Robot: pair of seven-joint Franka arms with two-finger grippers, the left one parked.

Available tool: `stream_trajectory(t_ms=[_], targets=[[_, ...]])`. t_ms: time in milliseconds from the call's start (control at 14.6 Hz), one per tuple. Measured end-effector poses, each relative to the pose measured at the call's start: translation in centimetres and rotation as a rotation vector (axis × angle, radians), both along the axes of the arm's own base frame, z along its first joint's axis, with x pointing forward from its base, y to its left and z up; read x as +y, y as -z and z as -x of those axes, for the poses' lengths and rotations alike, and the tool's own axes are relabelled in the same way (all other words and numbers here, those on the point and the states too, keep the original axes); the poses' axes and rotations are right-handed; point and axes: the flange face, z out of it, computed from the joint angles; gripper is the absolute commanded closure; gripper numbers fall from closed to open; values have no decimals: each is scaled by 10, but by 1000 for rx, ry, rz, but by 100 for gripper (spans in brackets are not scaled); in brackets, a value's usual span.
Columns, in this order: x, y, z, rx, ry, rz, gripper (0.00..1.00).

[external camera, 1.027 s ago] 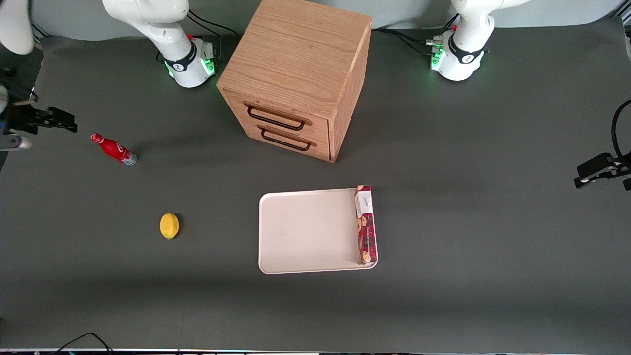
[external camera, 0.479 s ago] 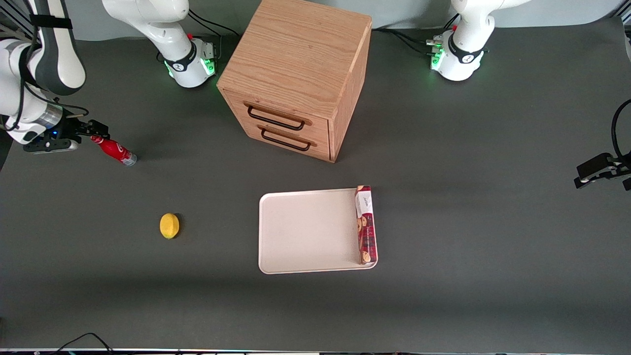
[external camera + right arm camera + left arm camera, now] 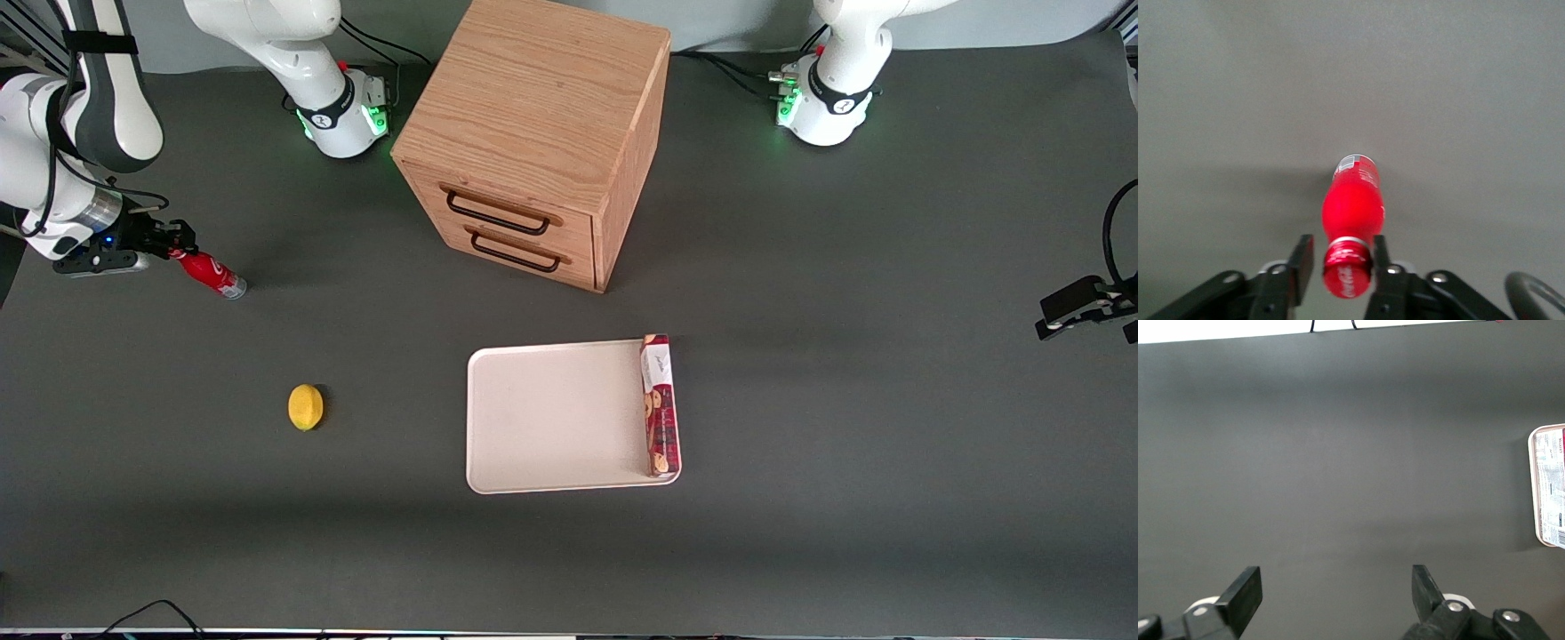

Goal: Place coke bottle on tray
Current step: 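Close the right gripper on the bottle neck and lift it, then carry the bottle over the white tray with the right gripper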

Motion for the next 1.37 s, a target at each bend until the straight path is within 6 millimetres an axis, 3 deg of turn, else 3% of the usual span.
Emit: stream_trajectory(t_ms=[342, 479, 685, 822, 959, 1096, 1233, 1370], targets=[[1, -2, -2, -2, -4, 1, 100], [2, -19, -12, 16, -13, 4, 100], [15, -93, -48, 32, -55, 28, 100], [44, -158, -73, 9, -82, 8, 100], [90, -222, -93, -57, -110, -26, 100], [162, -270, -110, -116, -144, -13, 100], [254, -294, -126, -133, -137, -2, 100], [335, -297, -150, -130, -83, -30, 100]])
